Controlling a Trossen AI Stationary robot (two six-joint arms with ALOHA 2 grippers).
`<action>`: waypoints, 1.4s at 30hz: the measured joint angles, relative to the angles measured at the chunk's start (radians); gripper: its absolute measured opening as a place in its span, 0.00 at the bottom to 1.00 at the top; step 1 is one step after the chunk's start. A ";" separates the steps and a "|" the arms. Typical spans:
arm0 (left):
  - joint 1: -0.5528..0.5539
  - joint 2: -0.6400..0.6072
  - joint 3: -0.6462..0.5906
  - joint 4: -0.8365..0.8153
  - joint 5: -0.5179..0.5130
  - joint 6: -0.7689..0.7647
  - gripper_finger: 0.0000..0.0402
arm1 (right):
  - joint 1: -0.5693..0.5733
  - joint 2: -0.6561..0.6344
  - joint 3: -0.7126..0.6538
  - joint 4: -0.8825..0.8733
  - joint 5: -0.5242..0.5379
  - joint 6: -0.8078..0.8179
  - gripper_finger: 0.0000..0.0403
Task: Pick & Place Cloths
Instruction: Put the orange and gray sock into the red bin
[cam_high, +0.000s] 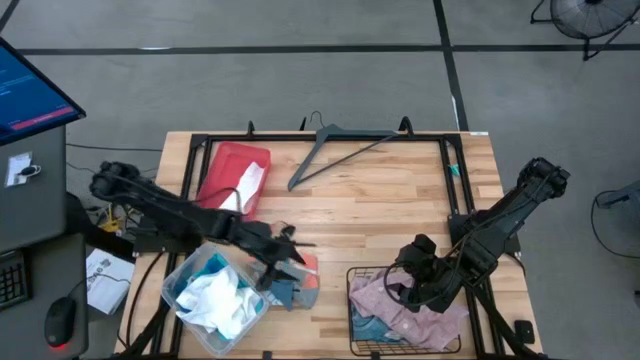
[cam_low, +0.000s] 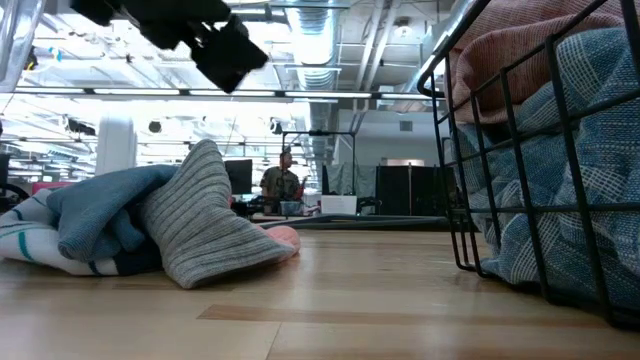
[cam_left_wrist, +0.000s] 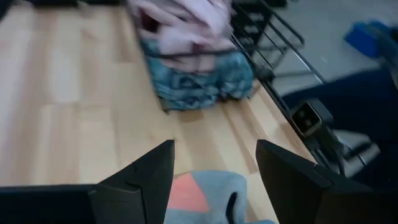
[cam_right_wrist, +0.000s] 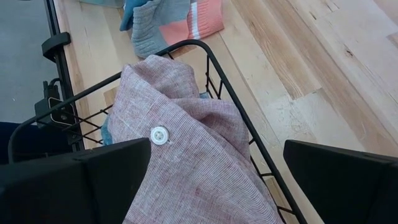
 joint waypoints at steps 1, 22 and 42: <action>-0.001 0.031 0.015 0.000 0.022 0.015 0.53 | 0.000 0.000 0.000 0.000 0.000 0.000 0.90; -0.022 0.149 0.033 -0.031 0.099 0.055 0.52 | 0.001 0.001 0.000 0.002 0.000 0.000 0.90; 0.134 0.213 0.377 -0.501 0.220 0.266 0.52 | 0.000 0.002 0.000 0.023 -0.004 -0.001 0.90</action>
